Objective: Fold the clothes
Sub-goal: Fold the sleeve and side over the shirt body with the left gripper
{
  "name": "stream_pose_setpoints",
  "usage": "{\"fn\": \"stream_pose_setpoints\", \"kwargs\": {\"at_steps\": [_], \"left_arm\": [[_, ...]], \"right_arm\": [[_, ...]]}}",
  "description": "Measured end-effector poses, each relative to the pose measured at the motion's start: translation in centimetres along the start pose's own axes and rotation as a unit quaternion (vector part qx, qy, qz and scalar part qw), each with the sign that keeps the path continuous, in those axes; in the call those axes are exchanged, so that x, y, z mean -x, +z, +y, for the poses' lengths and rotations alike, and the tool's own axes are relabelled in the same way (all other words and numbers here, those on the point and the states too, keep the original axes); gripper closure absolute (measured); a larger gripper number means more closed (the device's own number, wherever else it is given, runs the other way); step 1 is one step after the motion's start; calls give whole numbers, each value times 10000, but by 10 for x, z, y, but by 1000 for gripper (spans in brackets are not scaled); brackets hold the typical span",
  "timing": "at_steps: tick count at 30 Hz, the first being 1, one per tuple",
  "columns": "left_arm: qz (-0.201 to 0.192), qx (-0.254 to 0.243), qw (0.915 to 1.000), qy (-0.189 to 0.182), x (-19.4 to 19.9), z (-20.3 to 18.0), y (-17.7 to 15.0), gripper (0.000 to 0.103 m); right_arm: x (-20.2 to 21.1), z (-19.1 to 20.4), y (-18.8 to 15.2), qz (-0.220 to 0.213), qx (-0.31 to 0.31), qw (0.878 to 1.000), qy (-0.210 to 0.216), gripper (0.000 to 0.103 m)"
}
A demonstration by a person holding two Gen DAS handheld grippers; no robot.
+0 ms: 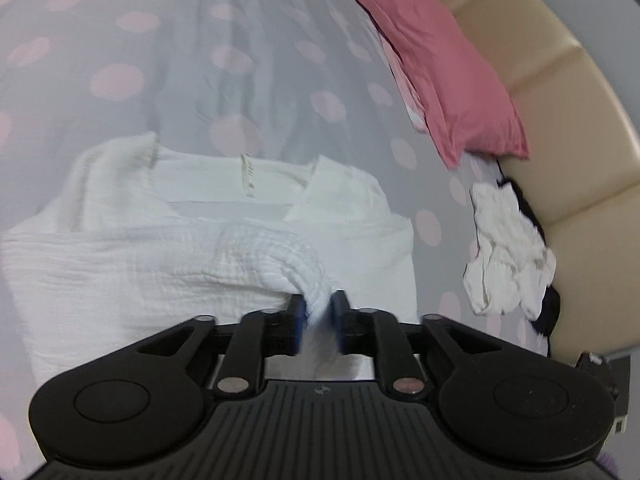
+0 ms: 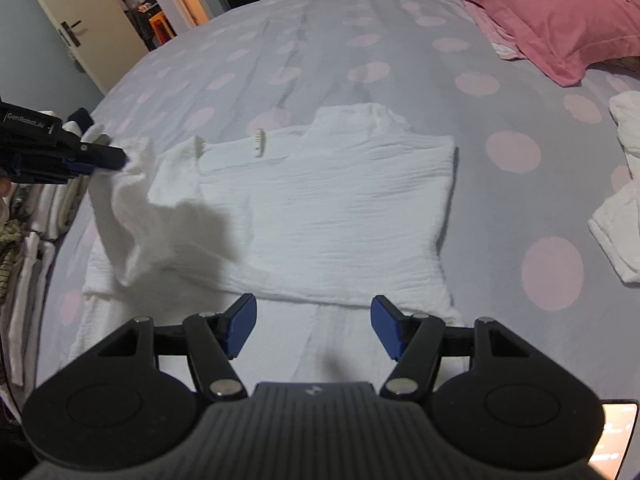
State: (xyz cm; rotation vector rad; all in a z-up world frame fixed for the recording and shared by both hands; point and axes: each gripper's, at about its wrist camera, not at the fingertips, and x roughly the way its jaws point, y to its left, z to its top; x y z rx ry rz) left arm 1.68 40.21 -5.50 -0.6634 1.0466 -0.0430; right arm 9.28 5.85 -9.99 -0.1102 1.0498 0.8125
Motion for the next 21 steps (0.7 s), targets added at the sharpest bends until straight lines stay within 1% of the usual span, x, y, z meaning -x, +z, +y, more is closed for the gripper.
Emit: {"fn": "stream_pose_setpoints", "kwargs": {"at_steps": [1, 2, 3, 6, 9, 14, 18, 21], "left_arm": [[-18, -45, 10000, -9, -2, -1, -1, 73], [-54, -93, 9999, -19, -2, -1, -2, 63], [-97, -126, 9999, -21, 0, 0, -4, 57], [-234, -184, 9996, -5, 11, 6, -8, 55], [-343, -165, 9992, 148, 31, 18, -16, 55], [-555, -166, 9956, 734, 66, 53, -43, 55], [-552, 59, 9921, 1127, 86, 91, -69, 55], [-509, 102, 9890, 1386, 94, 109, -84, 55]], "right_arm": [[-2, -1, 0, 11, -2, 10000, -31, 37], [-4, -2, -1, 18, -5, 10000, -32, 37], [-6, -3, -2, 19, -7, 10000, -12, 37], [-10, 0, -5, 1, 29, 9999, 126, 37], [-14, 6, -7, -31, 83, 9995, 302, 37], [-29, 11, 3, -72, -56, 9984, 553, 37], [-52, 13, 14, -59, -546, 9946, 875, 38], [-74, 18, 17, 13, -872, 9914, 972, 42]]}}
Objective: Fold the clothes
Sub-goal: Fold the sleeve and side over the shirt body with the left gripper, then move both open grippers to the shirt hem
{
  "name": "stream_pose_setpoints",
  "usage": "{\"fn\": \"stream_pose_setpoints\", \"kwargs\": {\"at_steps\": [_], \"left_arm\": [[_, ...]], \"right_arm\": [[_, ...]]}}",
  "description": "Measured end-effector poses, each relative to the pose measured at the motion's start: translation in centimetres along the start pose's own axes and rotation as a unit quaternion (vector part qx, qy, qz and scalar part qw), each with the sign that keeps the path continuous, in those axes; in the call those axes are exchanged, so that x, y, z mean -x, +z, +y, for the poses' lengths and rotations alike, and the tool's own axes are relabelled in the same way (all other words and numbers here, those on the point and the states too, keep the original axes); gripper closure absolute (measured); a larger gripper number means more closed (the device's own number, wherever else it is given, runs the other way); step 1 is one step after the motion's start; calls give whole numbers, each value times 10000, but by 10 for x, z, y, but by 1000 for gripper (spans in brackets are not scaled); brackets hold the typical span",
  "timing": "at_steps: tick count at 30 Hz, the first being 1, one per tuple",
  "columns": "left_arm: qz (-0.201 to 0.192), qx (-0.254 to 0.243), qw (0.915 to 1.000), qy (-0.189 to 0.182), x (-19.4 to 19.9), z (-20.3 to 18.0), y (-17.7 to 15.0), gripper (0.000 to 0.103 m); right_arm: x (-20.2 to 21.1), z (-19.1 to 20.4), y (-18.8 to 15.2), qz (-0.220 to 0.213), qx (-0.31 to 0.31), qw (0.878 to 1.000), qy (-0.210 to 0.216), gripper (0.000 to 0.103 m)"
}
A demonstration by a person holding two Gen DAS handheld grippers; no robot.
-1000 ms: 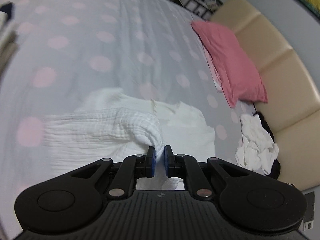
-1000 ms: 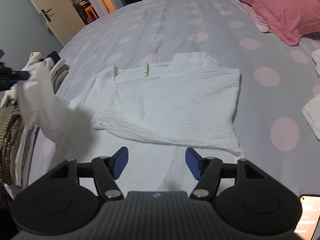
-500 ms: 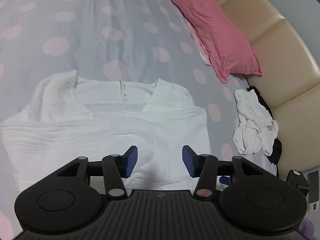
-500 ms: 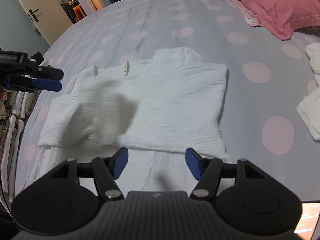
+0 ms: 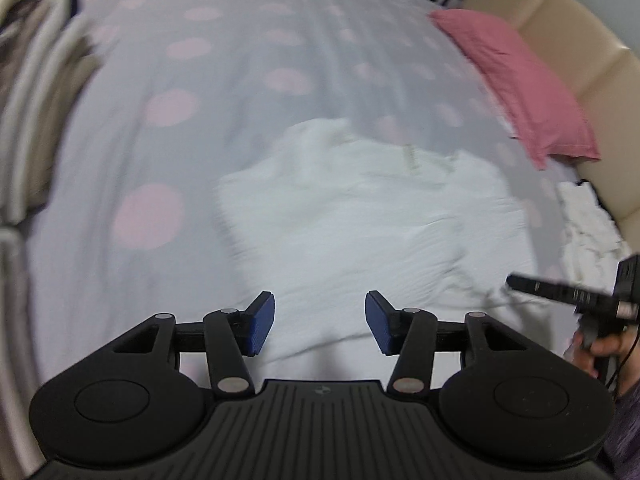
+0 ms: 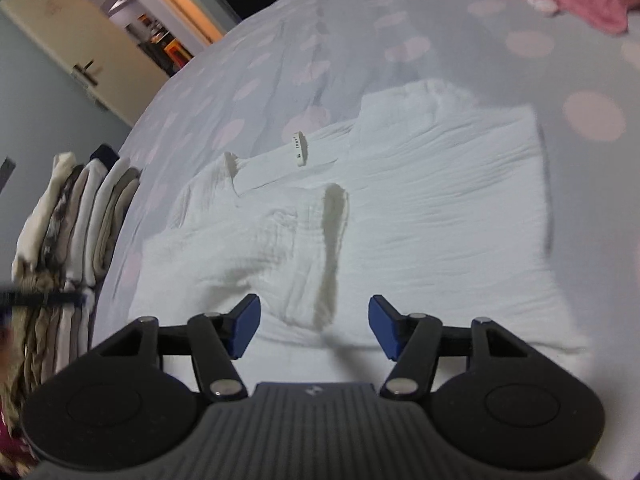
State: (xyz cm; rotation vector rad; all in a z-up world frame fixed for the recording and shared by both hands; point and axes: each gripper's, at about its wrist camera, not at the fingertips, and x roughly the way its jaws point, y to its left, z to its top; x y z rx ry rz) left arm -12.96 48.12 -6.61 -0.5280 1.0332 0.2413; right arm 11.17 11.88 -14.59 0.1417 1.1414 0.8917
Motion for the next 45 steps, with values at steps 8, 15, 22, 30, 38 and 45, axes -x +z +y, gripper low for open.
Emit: {"fn": "stream_pose_setpoints", "kwargs": {"at_steps": [8, 15, 22, 30, 38, 45], "left_arm": [[507, -735, 9945, 552, -43, 4, -46, 56], [160, -345, 9971, 657, -62, 6, -48, 95], [213, -403, 9961, 752, -65, 9, -51, 96], [339, -532, 9953, 735, -38, 2, -60, 78], [635, -671, 9914, 928, -16, -17, -103, 62], [1223, -416, 9855, 1100, -20, -11, -157, 61]], "right_arm": [[-36, 1, -4, 138, -614, 9980, 69, 80], [-15, 5, 2, -42, -551, 9985, -26, 95], [-12, -15, -5, 135, -501, 9980, -367, 96], [3, -15, -16, 288, -101, 9991, -306, 77], [69, -14, -47, 808, 1136, 9871, -785, 59], [92, -45, -88, 1207, 1406, 9694, -1609, 46]]}}
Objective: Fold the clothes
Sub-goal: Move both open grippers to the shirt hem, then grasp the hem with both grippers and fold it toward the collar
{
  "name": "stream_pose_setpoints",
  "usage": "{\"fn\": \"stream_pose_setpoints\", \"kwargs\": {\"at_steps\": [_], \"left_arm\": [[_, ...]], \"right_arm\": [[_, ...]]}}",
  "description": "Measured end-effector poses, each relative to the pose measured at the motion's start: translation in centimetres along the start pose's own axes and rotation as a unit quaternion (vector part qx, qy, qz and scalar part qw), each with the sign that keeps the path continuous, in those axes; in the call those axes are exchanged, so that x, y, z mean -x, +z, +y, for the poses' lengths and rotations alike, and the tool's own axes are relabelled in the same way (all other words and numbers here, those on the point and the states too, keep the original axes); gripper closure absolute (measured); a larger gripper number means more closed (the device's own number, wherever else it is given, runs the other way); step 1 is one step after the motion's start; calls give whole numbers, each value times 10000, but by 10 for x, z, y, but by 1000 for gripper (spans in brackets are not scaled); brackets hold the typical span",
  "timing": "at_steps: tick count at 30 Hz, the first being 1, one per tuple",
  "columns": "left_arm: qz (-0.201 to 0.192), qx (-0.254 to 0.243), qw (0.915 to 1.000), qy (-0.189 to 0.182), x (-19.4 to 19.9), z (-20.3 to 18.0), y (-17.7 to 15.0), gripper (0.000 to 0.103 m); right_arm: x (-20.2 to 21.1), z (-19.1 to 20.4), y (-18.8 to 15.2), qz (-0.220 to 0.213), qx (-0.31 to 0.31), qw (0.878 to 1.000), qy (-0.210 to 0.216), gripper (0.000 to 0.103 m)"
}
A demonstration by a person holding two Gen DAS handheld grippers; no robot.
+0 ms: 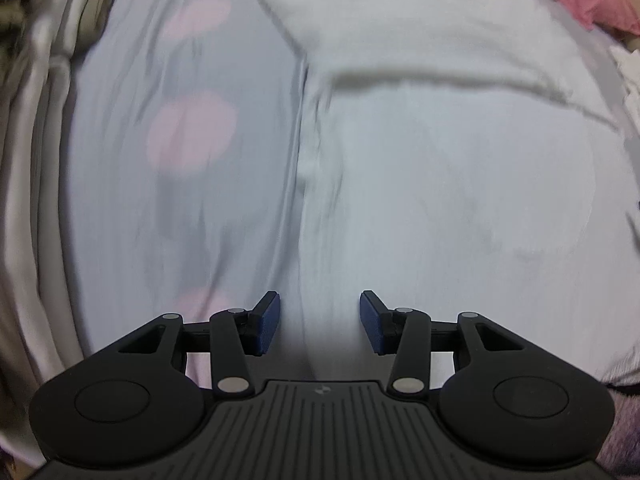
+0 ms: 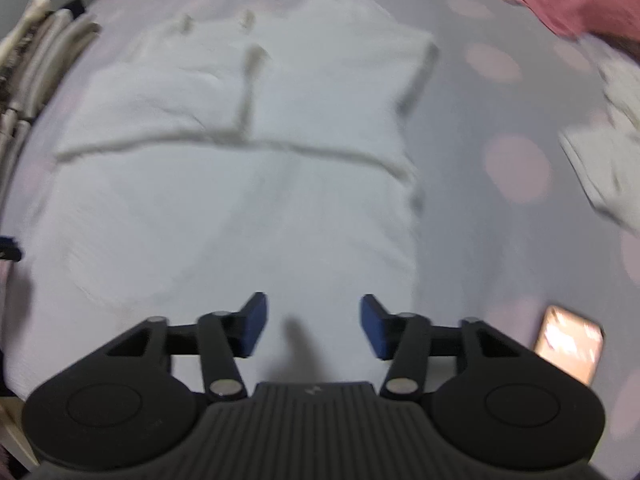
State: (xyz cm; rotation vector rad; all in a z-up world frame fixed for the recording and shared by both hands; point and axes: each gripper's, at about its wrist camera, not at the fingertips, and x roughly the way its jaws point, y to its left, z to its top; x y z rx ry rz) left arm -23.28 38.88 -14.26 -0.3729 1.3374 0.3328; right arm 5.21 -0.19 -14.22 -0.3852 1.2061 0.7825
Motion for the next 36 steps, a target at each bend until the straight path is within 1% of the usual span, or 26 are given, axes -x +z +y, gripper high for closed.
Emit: {"fn": "stream_pose_setpoints", "kwargs": {"at_steps": [2, 4, 8, 9, 10, 11, 12, 13, 14, 15, 17, 21, 24, 26, 30, 33, 35, 36], "left_arm": [[103, 35, 9999, 73, -5, 1, -12, 61], [40, -6, 9999, 109, -5, 0, -20, 60], [13, -186, 9997, 181, -6, -11, -30, 60], [1, -304, 9992, 244, -6, -16, -32, 65], [-26, -444, 9985, 316, -6, -22, -34, 70], [-57, -559, 9978, 351, -5, -27, -36, 82], [-93, -653, 9972, 359, -4, -31, -37, 95], [-136, -704, 9968, 342, -2, -33, -38, 100], [-189, -707, 9968, 317, 0, -34, -38, 100], [-247, -698, 9968, 300, 3, -34, -38, 101], [-420, -651, 9967, 245, 12, -30, -37, 101], [-931, -69, 9956, 30, 41, -4, -30, 101], [-1191, 224, 9926, -83, 54, 15, -13, 101], [-1433, 210, 9895, -12, 61, 16, 4, 101], [-1911, 212, 9812, 142, 74, 17, 37, 101], [-2011, 252, 9790, 233, 65, 18, 52, 101], [-2030, 257, 9785, 267, 54, 19, 55, 101], [-1996, 262, 9791, 300, 48, 18, 57, 98]], "right_arm": [[-2, -11, -13, 94, -122, 9998, -126, 46], [-4, -19, -22, 144, -190, 9996, -164, 46], [-15, -26, -38, 470, -386, 9981, -86, 44], [-16, -23, -41, 501, -325, 9982, -79, 46], [-15, -17, -42, 520, -186, 9984, -91, 56], [-15, -11, -44, 538, -48, 9985, -104, 64], [-13, -5, -46, 541, 59, 9985, -86, 87], [-11, -1, -48, 526, 101, 9986, 10, 97], [-8, 3, -49, 478, 110, 9987, 113, 97], [-3, 7, -50, 384, 151, 9991, 120, 97], [8, 8, -49, 107, 216, 9997, 14, 97], [40, -16, -43, -581, -184, 9981, -116, 97], [54, -32, -35, -949, -402, 9946, -128, 97], [57, -35, -26, -1071, -386, 9934, -141, 97], [56, -26, 3, -1455, -42, 9888, -338, 97], [50, -19, 26, -1651, 37, 9857, -344, 97], [41, -20, 34, -1620, 48, 9863, -298, 97], [34, -20, 37, -1588, 75, 9867, -335, 97]]}}
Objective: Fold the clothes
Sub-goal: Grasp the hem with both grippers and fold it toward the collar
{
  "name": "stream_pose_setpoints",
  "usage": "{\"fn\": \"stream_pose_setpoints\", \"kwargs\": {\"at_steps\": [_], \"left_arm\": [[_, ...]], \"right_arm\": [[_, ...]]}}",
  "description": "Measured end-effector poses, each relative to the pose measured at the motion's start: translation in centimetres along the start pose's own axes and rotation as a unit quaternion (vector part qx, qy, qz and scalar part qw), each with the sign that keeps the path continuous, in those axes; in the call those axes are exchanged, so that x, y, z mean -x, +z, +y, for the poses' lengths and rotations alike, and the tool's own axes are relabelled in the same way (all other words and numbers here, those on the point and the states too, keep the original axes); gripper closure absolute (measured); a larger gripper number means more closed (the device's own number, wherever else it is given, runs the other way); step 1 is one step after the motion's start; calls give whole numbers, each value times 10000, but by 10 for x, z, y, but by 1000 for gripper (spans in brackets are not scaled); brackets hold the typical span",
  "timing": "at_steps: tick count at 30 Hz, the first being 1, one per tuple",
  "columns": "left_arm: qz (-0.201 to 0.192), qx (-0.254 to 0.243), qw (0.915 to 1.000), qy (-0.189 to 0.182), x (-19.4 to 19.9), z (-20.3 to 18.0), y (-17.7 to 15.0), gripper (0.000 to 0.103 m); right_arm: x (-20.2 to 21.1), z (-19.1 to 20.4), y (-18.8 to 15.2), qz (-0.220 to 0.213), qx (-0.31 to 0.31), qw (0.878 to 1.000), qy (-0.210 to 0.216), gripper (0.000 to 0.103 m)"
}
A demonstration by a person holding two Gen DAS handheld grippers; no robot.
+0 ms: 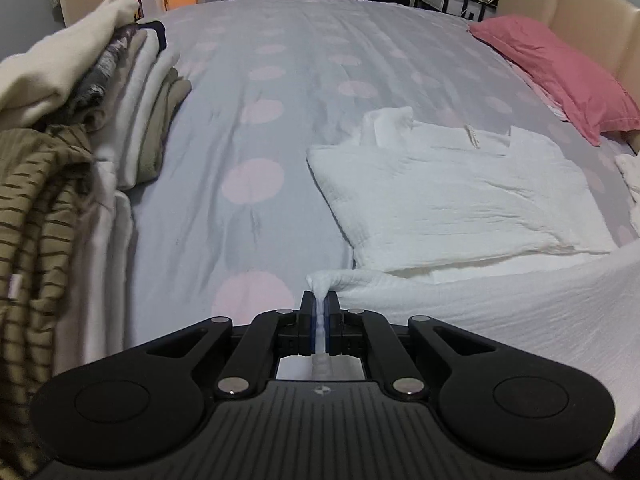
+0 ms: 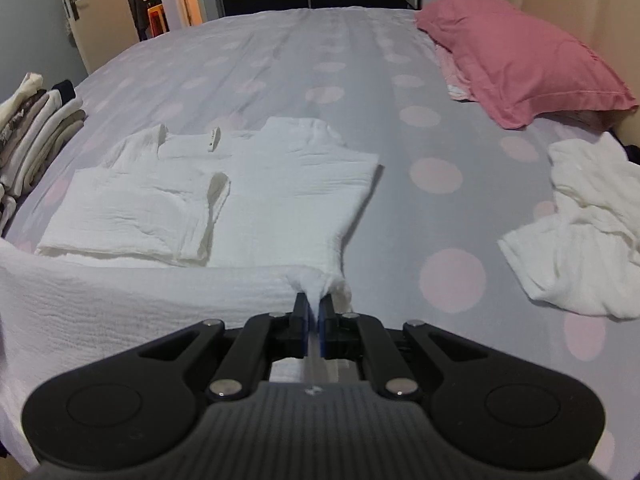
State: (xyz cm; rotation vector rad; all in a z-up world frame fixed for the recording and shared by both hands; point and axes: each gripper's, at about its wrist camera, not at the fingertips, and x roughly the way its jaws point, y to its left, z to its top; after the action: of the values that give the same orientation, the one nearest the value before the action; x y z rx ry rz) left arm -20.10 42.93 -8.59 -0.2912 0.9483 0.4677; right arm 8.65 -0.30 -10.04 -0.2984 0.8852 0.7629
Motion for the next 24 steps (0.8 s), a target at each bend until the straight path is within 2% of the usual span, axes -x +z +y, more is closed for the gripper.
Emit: {"fn": "stream_pose_setpoints", "kwargs": {"at_steps": [2, 5, 6, 10, 13, 15, 18, 20, 24], "left_arm": [[10, -112, 9998, 167, -6, -4, -4, 94], [-77, -550, 9969, 552, -2, -13, -12, 79], [-133, -685, 9955, 641, 2, -16, -15, 78], [-278, -1415, 9888, 385, 26, -37, -36, 78], [-309, -2142, 9763, 89, 39, -60, -60, 77], [-233, -2559, 9663, -130, 43, -74, -77, 73], [-26, -3167, 9473, -476, 45, -94, -103, 71], [66, -3675, 9282, -575, 47, -109, -122, 71], [141, -4582, 8855, -760, 51, -133, -160, 62]], "right_arm": [[-6, 1, -3, 13, 87, 9999, -117, 94], [-9, 2, -9, -10, 231, 9993, -301, 76], [-10, 2, -11, -18, 278, 9990, -362, 71], [7, 14, -24, -216, 835, 9958, -307, 69], [20, 36, -42, -198, 1567, 9874, 116, 69], [27, 56, -60, -143, 2259, 9734, 360, 69], [33, 85, -91, -4, 3268, 9422, 745, 68], [37, 101, -111, 67, 3842, 9189, 889, 67], [47, 125, -143, 71, 4823, 8701, 1014, 62]]}}
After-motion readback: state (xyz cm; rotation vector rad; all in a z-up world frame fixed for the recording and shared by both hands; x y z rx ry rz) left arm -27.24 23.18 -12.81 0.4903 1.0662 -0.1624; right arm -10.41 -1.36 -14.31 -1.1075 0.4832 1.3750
